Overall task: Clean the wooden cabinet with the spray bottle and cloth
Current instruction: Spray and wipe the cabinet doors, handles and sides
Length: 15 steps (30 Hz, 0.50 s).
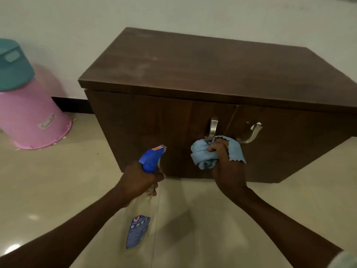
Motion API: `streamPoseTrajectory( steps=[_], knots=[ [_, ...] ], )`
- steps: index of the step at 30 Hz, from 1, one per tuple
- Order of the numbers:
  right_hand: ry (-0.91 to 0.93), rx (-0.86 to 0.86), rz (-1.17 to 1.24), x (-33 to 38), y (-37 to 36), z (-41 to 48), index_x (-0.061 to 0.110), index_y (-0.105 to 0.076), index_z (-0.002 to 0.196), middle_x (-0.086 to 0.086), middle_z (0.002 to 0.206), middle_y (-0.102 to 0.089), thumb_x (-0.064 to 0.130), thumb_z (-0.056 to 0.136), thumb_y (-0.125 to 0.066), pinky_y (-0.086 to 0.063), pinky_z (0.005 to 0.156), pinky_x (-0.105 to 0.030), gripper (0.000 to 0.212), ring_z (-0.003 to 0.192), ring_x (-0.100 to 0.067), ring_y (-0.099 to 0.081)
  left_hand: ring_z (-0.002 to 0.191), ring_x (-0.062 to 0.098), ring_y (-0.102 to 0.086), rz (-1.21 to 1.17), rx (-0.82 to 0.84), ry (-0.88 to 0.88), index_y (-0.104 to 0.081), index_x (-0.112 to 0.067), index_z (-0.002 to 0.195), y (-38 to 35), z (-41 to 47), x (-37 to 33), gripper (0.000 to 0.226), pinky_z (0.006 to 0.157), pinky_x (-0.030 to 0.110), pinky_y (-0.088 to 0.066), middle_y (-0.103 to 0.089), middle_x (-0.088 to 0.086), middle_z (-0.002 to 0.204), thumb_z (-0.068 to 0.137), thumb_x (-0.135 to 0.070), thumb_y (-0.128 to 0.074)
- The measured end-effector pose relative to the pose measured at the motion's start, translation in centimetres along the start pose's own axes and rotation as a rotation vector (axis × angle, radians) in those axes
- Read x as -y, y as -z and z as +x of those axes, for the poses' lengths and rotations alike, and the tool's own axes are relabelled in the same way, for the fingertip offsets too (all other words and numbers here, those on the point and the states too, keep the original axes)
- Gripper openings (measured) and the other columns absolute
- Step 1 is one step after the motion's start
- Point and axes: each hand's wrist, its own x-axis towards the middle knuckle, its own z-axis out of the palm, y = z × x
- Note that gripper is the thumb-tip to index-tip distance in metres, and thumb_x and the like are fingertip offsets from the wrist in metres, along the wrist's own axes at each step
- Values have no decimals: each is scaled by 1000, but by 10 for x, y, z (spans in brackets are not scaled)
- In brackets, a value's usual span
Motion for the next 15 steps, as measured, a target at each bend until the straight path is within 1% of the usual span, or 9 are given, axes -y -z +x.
streamPoseTrajectory(
  steps=[2,4,5,7,9,10,11,13,15],
  knots=[
    [-6,-158,47,6,-1,-2,8,-59,106,-9,108,-61,6,79,-53,-44,95,-31,28,104,-20,-54,63,27,-63,-6,2,-32,-58,-10,100,-2,1,-8,22,66,41,-57,-65,15,73,80,-12,-68],
    [-4,-199,118,10,2,3,10,-58,107,-7,108,-61,11,80,-48,-41,96,-26,29,105,-15,-52,64,26,-63,-13,-6,-69,-59,-8,98,-3,-1,-17,19,67,41,-57,-64,14,74,81,-10,-67],
    [-16,-206,148,12,2,4,9,-59,107,-5,108,-61,12,81,-48,-39,97,-23,29,105,-11,-51,63,24,-63,-19,-7,-86,-59,-8,96,-4,-3,-20,17,65,38,-57,-64,13,74,81,-9,-66],
    [-23,-173,128,1,-3,-1,6,-62,105,-1,109,-59,11,82,-51,-36,100,-18,26,106,-6,-48,58,16,-63,-26,4,-124,-60,-8,94,-6,-9,-24,14,58,27,-57,-64,8,71,81,-7,-66],
    [-11,-47,154,-12,-7,-12,9,-65,103,1,109,-61,8,84,-56,-42,98,-23,22,105,-7,-53,53,9,-62,-39,17,-150,-60,-9,91,-8,-15,-26,12,53,19,-54,-63,4,69,81,-5,-66],
    [-18,21,196,-16,-5,-18,13,-67,100,3,105,-63,9,84,-55,-47,93,-26,20,102,-6,-56,52,9,-62,-38,10,-158,-60,-10,90,-7,-17,-27,11,52,18,-54,-63,3,68,81,-5,-66],
    [-2,66,229,-16,-1,-24,17,-67,94,6,100,-65,10,83,-52,-48,88,-25,20,98,-3,-57,52,10,-62,-46,-1,-165,-60,-10,88,-6,-19,-29,10,52,18,-53,-62,3,67,81,-5,-66],
    [43,70,278,-8,5,-33,17,-67,92,6,97,-65,10,79,-49,-45,87,-21,23,98,0,-56,54,12,-63,-51,-33,-192,-61,-11,88,-2,-21,-33,10,55,20,-54,-64,7,70,81,-7,-67],
    [3,29,298,5,17,-30,10,-65,97,0,102,-63,0,78,-47,-45,89,-24,29,100,-10,-57,60,21,-65,-61,-64,-215,-61,-11,89,-1,-24,-41,12,62,29,-56,-66,13,75,80,-9,-69]
  ],
)
